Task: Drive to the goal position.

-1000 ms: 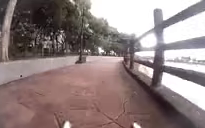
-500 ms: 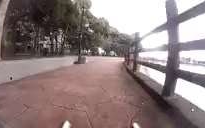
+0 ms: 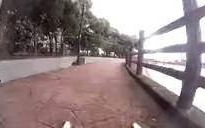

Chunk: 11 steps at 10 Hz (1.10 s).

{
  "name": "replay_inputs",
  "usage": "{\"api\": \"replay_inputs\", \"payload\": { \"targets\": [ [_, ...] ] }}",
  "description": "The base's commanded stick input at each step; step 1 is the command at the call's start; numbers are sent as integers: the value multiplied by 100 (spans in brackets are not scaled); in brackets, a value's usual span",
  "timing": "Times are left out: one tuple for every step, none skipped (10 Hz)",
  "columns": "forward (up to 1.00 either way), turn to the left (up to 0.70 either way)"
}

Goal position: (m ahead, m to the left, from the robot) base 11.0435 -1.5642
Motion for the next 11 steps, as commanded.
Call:
{"api": "replay_inputs", "payload": {
  "targets": [
    [70,0],
    [70,0],
    [70,0],
    [70,0],
    [70,0],
    [70,0],
    [70,-3],
    [70,-25],
    [70,-30],
    [70,-14],
    [70,0]
  ]
}}
